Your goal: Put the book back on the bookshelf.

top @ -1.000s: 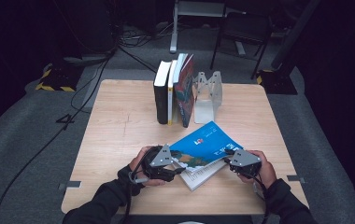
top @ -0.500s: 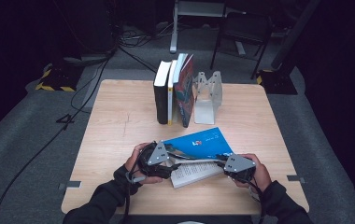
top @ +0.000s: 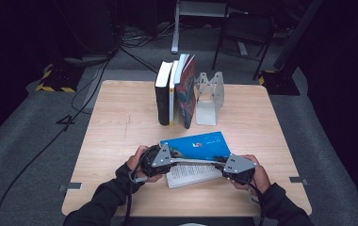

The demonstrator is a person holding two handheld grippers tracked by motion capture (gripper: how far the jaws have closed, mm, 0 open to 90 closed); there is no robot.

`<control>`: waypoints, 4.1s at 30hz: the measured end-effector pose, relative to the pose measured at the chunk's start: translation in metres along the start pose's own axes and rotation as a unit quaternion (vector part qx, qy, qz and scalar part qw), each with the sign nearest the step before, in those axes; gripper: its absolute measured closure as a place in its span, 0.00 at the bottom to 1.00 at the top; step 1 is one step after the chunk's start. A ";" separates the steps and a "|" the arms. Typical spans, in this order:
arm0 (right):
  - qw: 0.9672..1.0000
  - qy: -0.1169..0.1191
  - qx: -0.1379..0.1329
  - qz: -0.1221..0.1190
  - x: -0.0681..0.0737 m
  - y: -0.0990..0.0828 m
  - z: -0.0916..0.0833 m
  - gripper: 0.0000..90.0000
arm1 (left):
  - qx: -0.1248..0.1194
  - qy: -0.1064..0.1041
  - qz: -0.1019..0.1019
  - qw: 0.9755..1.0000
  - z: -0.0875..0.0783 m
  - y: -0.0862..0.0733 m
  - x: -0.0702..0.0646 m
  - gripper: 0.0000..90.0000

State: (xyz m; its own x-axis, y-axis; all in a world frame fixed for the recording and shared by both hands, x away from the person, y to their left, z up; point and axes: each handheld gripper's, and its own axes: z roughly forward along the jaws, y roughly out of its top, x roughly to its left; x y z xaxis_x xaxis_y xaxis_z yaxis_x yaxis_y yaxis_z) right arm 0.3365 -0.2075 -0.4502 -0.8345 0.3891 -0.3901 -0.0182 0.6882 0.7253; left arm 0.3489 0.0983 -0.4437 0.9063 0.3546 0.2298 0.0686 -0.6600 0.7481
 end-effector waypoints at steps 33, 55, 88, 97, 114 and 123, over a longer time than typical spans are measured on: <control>0.999 0.027 -0.019 0.000 0.000 -0.005 -0.006 0.84 | 0.079 0.023 0.008 0.997 -0.007 -0.003 -0.005 0.71; 1.000 0.014 -0.017 0.007 -0.009 -0.017 0.005 0.79 | 0.073 -0.003 -0.008 0.997 -0.009 -0.014 0.009 0.76; 0.992 -0.012 -0.043 0.119 -0.024 -0.016 -0.009 0.58 | 0.031 0.040 -0.051 0.997 0.003 0.012 -0.019 0.88; 0.990 0.004 -0.005 0.138 -0.031 -0.030 0.000 0.53 | 0.024 0.047 -0.052 0.997 -0.005 0.014 -0.015 0.90; 0.996 0.046 -0.045 0.057 -0.028 -0.003 0.026 0.65 | 0.050 0.021 -0.055 0.997 0.000 0.012 -0.014 0.86; 0.999 0.035 -0.034 0.011 -0.020 0.007 0.024 0.76 | 0.113 0.009 -0.039 0.993 0.003 0.023 -0.023 0.59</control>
State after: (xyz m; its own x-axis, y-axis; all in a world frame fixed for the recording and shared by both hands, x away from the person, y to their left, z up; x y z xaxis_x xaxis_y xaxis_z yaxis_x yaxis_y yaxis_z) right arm 0.3665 -0.1963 -0.4508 -0.8711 0.3593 -0.3348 -0.0342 0.6357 0.7712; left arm 0.3307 0.0732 -0.4339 0.8870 0.4209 0.1897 0.2320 -0.7616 0.6052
